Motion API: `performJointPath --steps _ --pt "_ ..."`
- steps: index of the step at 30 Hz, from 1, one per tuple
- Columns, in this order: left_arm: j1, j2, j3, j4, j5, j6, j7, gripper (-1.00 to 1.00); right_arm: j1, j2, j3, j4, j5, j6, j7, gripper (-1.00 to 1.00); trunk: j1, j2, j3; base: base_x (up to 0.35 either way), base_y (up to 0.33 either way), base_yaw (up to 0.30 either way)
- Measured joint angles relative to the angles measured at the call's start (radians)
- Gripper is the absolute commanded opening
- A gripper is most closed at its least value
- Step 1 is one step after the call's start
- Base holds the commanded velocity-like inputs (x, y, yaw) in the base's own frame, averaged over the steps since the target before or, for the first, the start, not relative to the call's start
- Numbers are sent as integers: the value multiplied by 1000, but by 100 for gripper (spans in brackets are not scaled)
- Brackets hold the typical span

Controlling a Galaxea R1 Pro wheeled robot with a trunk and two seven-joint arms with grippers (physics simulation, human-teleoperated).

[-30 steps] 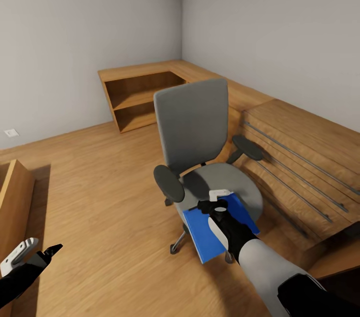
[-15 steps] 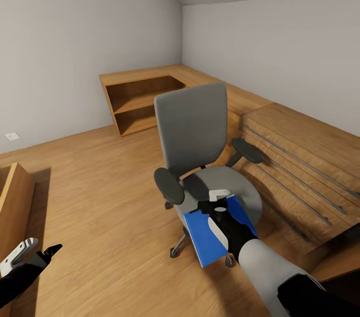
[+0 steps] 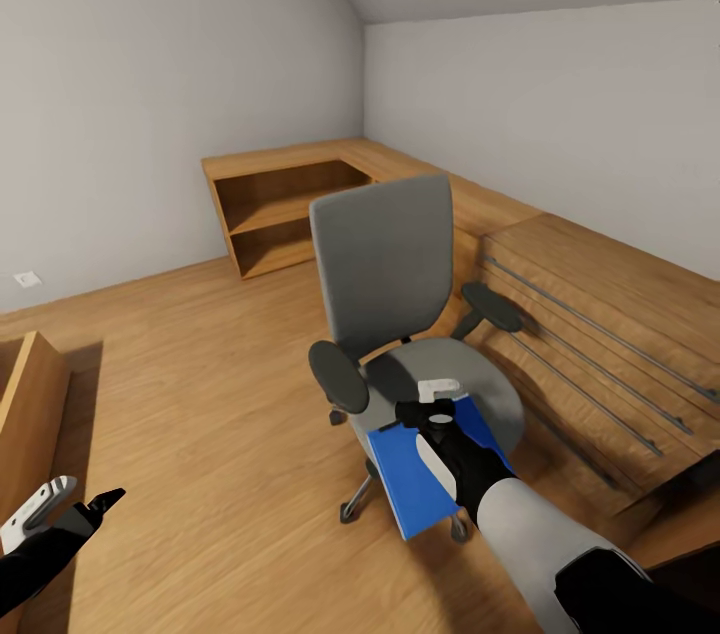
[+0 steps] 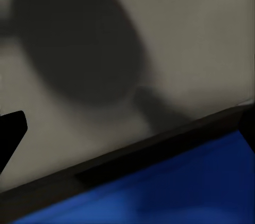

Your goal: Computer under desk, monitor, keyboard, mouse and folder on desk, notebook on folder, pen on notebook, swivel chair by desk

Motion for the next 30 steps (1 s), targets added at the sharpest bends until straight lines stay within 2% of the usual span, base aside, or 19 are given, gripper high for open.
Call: performJointPath --steps 30 --pt "0 0 -3 0 0 0 -1 100 0 -3 -2 -9 0 -4 0 100 0 0 45 0 0 0"
